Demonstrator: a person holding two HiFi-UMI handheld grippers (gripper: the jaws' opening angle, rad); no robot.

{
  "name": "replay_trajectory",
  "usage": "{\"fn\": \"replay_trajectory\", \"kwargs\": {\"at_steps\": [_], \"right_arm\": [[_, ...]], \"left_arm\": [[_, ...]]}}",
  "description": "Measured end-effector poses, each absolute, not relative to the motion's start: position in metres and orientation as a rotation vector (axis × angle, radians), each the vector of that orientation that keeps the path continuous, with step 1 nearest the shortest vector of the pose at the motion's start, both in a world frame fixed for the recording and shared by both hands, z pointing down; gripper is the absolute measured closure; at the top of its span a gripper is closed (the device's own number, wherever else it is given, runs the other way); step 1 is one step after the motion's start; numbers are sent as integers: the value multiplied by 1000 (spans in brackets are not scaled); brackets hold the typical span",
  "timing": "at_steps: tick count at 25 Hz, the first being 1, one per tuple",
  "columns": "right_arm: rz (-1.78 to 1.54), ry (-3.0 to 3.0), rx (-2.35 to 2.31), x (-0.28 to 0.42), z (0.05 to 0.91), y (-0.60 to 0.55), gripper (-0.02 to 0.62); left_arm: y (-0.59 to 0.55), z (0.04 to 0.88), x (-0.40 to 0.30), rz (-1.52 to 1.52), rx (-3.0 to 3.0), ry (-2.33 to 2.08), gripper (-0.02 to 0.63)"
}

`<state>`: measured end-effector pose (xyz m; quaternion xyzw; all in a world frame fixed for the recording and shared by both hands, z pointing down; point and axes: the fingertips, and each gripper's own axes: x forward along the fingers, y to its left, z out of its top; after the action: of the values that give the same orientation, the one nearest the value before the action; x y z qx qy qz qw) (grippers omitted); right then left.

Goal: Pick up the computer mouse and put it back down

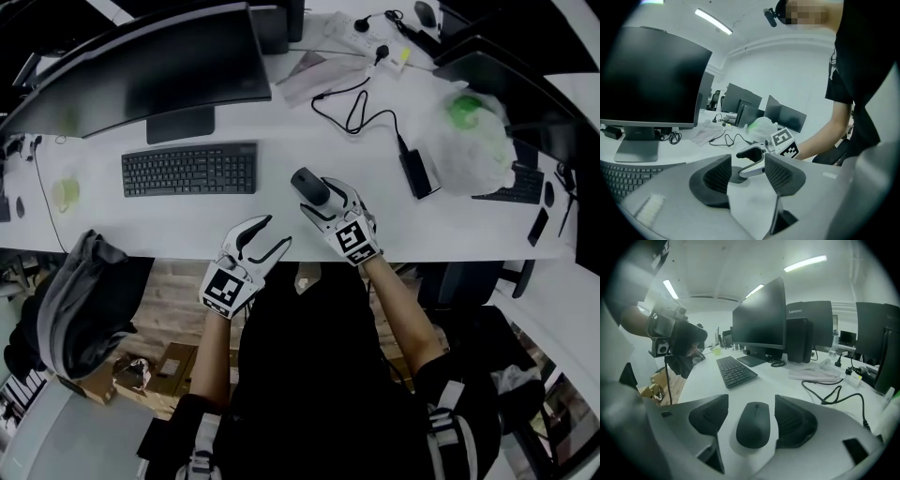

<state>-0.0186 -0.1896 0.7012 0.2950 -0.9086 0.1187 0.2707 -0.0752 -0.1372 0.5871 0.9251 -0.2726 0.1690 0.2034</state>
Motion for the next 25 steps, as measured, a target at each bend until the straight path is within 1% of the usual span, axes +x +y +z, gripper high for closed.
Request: {"fn": "replay_trajectory", "kwargs": {"at_steps": [10, 18, 25], "right_arm": [[415, -2377, 796, -28, 745, -197, 298], [451, -2319, 839, -26, 762, -202, 298], [333, -2245, 881, -26, 771, -202, 303]], "left_arm": [[-140, 591, -78, 473, 2556, -771, 397], [-138, 591, -82, 473, 2550, -772, 397], [-137, 589, -82, 454, 2551, -776, 397]]}}
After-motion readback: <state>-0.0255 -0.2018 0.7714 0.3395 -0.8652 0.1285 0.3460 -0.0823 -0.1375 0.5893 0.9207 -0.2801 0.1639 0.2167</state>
